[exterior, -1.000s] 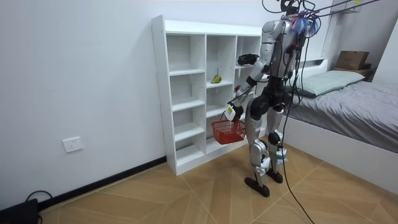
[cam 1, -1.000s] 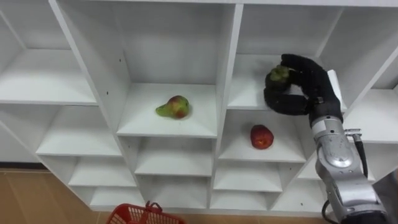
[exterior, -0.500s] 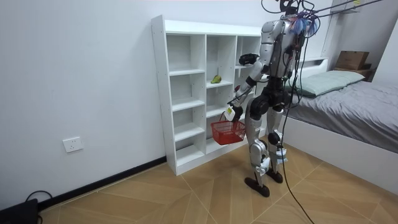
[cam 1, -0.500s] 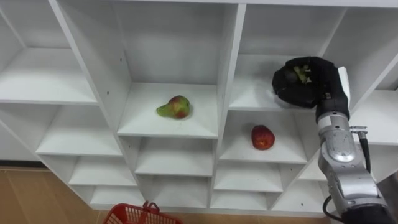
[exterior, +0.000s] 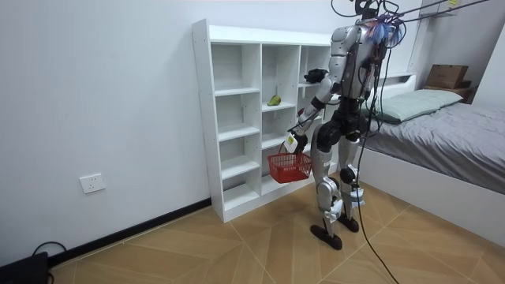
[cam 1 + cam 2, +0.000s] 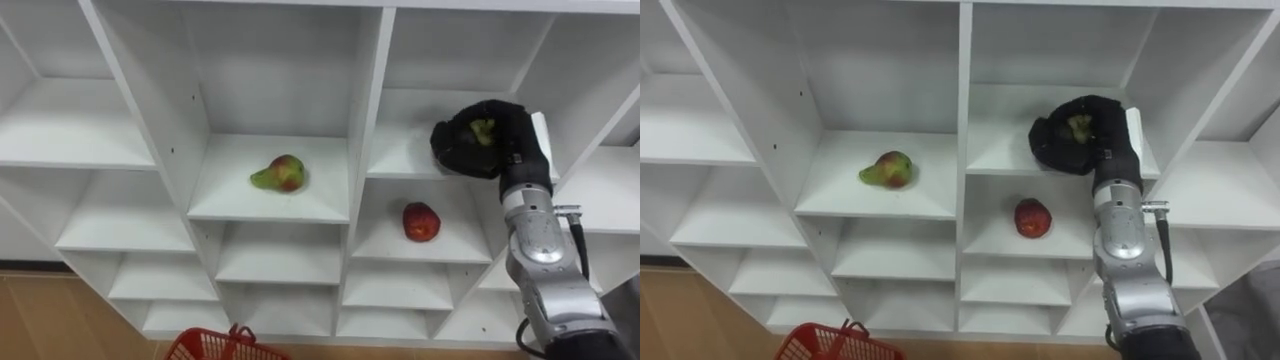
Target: Collect fruits from the closet
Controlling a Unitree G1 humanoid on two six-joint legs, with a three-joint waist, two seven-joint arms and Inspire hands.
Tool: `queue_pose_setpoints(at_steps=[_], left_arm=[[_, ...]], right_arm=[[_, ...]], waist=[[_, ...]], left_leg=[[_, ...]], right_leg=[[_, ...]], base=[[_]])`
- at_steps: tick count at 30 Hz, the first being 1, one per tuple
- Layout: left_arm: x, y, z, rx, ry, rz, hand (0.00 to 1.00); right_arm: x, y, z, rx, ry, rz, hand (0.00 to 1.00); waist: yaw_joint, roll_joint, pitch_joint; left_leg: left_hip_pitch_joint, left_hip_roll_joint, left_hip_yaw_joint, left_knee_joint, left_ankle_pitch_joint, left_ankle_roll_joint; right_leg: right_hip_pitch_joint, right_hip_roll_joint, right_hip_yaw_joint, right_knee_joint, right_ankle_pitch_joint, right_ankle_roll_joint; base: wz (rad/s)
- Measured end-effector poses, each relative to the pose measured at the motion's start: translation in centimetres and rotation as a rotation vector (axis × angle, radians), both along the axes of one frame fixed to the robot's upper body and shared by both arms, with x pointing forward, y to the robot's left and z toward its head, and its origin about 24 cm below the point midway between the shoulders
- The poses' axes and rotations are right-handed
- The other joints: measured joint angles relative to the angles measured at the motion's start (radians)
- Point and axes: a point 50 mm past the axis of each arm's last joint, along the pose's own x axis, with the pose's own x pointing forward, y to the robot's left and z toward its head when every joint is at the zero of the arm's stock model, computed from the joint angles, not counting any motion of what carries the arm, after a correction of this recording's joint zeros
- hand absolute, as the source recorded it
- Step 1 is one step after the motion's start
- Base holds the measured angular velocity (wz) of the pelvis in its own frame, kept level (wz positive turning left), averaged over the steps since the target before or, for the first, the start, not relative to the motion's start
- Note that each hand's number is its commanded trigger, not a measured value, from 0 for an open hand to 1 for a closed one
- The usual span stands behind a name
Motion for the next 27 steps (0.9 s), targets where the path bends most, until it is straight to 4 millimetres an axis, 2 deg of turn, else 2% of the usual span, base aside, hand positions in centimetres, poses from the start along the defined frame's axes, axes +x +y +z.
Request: queue_pose_setpoints(at_steps=[3, 9, 13, 18, 21, 27], left_arm=[[0.0, 0.0, 0.0, -0.006, 0.001, -0.002, 1.00], [0.0, -0.2, 0.0, -0.023, 0.002, -0.009, 1.00], [0.3, -0.2, 0.1, -0.024, -0.003, -0.011, 1.00], [0.7, -0.2, 0.2, -0.025, -0.014, -0.014, 1.00], [0.9, -0.4, 0.2, -0.028, -0.020, -0.017, 1.00], [1.8, -0.5, 0.6, -0.033, -0.061, -0.029, 1.00]], right_arm=[[-0.1, 0.2, 0.1, 0.007, -0.003, 0.013, 1.00], [-0.5, 0.6, 0.4, 0.013, -0.007, 0.045, 1.00], [-0.9, 1.1, 0.8, 0.027, -0.023, 0.066, 1.00], [-1.1, 1.8, 1.1, 0.043, -0.022, 0.108, 1.00], [-1.9, 2.5, 1.5, 0.055, -0.032, 0.142, 1.00], [-2.7, 3.7, 2.2, 0.064, -0.050, 0.237, 1.00]], waist=[[-0.002, 0.003, -0.0011], [-0.004, 0.020, -0.0102], [-0.010, 0.027, -0.0087], [-0.012, 0.023, -0.0081], [-0.012, 0.021, -0.0087], [-0.012, 0.015, -0.0038]], left_leg=[[0.000, 0.000, 0.000, 0.000, 0.000, 0.000], [0.000, 0.000, 0.000, 0.001, 0.000, 0.000], [-0.003, 0.000, 0.000, 0.002, 0.000, 0.000], [-0.010, 0.000, 0.001, 0.001, 0.000, 0.000], [-0.017, -0.001, 0.001, 0.004, 0.000, 0.000], [-0.034, 0.000, 0.010, 0.005, 0.001, 0.000]], right_leg=[[0.000, 0.000, 0.001, 0.001, 0.000, 0.000], [0.000, 0.000, 0.002, 0.001, 0.000, 0.000], [-0.003, 0.000, -0.001, 0.001, 0.000, 0.000], [-0.010, 0.000, -0.002, 0.002, 0.000, 0.000], [-0.020, 0.000, -0.002, 0.002, 0.000, 0.000], [-0.039, -0.001, 0.002, 0.002, 0.000, 0.000]], base=[[0.00], [0.00], [0.00], [0.00], [0.00], [-0.02]])
